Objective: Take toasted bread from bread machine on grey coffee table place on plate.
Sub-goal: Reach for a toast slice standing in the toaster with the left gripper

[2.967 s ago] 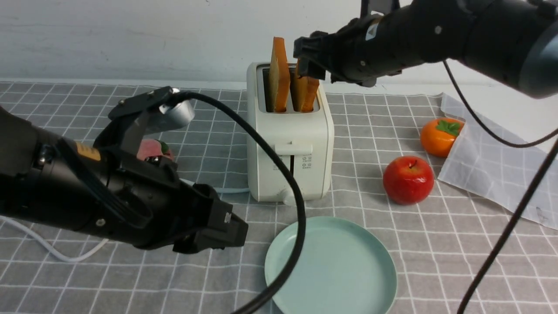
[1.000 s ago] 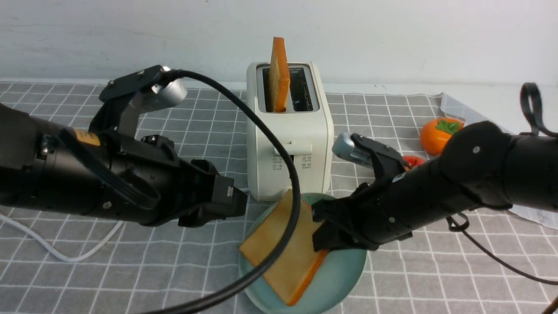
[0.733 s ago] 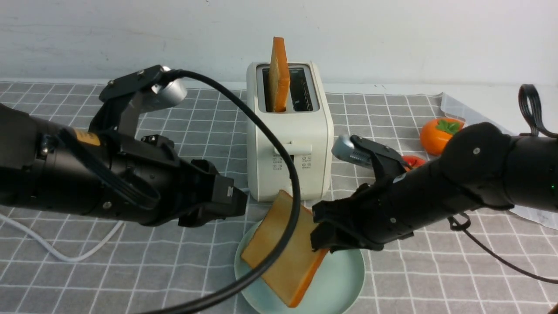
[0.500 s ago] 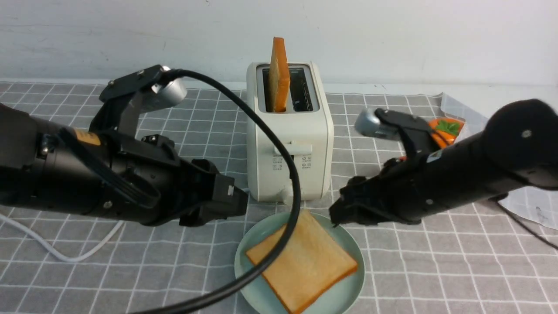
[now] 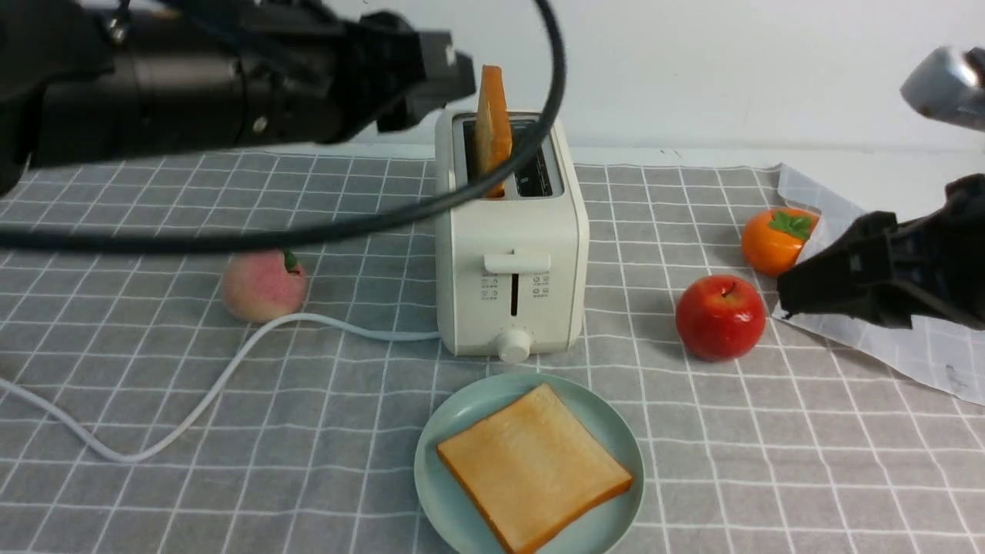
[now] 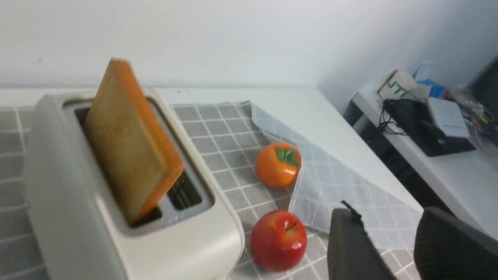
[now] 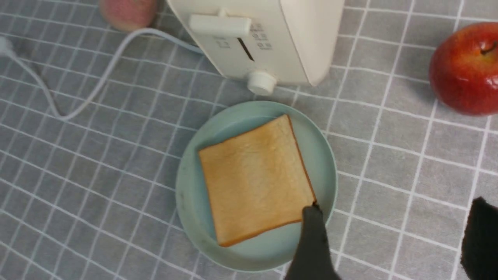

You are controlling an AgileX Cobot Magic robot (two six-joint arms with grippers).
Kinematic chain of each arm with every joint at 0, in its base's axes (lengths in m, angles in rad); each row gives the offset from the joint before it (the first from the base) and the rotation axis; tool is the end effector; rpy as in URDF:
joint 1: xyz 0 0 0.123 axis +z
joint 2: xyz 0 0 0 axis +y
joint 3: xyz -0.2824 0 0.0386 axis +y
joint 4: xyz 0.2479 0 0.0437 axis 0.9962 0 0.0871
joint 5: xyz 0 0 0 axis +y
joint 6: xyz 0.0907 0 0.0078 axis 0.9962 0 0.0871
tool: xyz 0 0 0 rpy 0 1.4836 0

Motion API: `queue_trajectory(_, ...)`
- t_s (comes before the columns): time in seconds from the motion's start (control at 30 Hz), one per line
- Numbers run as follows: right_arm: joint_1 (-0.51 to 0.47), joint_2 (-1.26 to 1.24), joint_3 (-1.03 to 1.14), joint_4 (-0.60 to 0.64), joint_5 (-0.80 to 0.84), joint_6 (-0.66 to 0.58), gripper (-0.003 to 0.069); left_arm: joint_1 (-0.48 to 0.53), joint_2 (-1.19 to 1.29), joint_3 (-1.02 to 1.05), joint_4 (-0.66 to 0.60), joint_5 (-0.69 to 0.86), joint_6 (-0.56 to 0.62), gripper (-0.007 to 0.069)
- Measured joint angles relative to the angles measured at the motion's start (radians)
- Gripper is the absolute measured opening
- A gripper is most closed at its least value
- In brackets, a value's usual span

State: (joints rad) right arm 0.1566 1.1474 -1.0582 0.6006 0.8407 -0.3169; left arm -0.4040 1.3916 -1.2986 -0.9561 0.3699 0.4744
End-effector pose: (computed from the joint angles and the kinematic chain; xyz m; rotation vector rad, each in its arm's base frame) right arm 0.2217 0.0739 0.3616 -0.2742 2.2997 0.6392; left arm 0.2866 -0.1519 0.4087 0.1825 1.8649 -0.8683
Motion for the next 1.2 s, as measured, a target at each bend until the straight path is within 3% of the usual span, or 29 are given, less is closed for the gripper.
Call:
queue_trajectory(0.07,0.0,-0.012,0.0,0.007,0.009,0.0,0.0484,0.0,0.048,-0.063,0.034,0.031,-0.042,0.0257)
queue_trajectory(0.17,-0.001,-0.023,0.0,0.009,0.05,0.0,0.0484,-0.008,0.202,-0.295,0.277,0.16,-0.284,0.0302)
queue_trajectory(0.2,-0.001,-0.023,0.0,0.009,0.055,0.0,0.0484,-0.01,0.211,-0.321,0.316,0.169,-0.317,0.0306)
queue_trajectory(0.23,-0.001,-0.023,0.001,0.009,0.076,0.0,0.0484,-0.026,0.289,-0.42,0.488,0.244,-0.455,0.0334)
queue_trajectory(0.27,-0.001,-0.023,0.0,0.009,0.078,0.0,0.0484,-0.028,0.289,-0.432,0.509,0.244,-0.474,0.0334)
queue_trajectory(0.3,-0.001,-0.023,0.0,0.009,0.097,0.0,0.0484,-0.05,0.36,-0.529,0.686,0.319,-0.632,0.036)
queue_trajectory(0.37,-0.001,-0.024,0.0,0.009,0.106,0.0,0.0484,-0.076,0.419,-0.603,0.879,0.378,-0.777,0.0379)
queue_trajectory(0.5,-0.001,-0.024,0.001,0.008,0.117,0.0,0.0484,-0.11,0.505,-0.671,1.098,0.384,-0.998,0.0396)
queue_trajectory(0.63,-0.001,-0.024,0.001,-0.001,0.126,0.0,0.0484,-0.11,0.571,-0.678,1.16,0.304,-1.091,0.0396)
queue_trajectory(1.07,-0.001,-0.024,0.001,-0.012,0.124,0.0,0.0484,-0.1,0.714,-0.678,1.211,0.155,-1.117,0.0388)
queue_trajectory(1.2,-0.001,-0.024,0.001,-0.014,0.124,0.0,0.0484,-0.087,0.709,-0.678,1.224,0.192,-1.117,0.031)
